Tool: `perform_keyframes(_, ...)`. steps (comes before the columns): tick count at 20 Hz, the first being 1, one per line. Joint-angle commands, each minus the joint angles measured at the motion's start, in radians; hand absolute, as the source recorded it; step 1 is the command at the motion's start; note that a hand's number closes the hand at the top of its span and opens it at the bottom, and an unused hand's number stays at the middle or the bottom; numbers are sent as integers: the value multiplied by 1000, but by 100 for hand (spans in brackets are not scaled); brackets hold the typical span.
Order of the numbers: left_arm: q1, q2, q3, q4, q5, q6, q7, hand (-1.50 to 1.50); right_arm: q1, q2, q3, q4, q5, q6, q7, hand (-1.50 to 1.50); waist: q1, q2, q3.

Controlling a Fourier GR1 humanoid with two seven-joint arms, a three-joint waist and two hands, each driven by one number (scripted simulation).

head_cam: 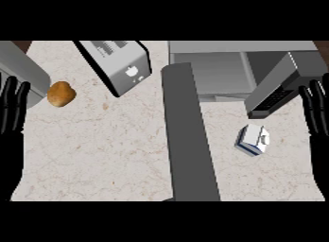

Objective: Pick up the milk, place it into the microwave and close the microwave

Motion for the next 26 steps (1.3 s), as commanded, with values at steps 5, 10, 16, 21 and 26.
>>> perform_keyframes(5,-27,51,1,170,-4,-99,-104,-150,-162,-45,-109,179,10,-2,-26,-150,36,-23,6)
perform_keyframes(10,26,-25,-28,79,27,-24,62,-150,-164,-6,-147,244,-108,7,-5,-150,36,-25,6)
perform_keyframes(16,95,-55,-91,44,-30,-22,17,-150,-83,18,-134,215,-100,-2,-16,-150,33,-26,6)
perform_keyframes(21,247,-64,-152,-93,-45,-15,34,-150,-59,14,-128,314,-53,10,-83,-150,38,-27,6)
perform_keyframes(26,168,-42,-105,-48,-33,-8,49,-150,-90,18,-136,433,-19,-7,-139,-150,35,-25,6)
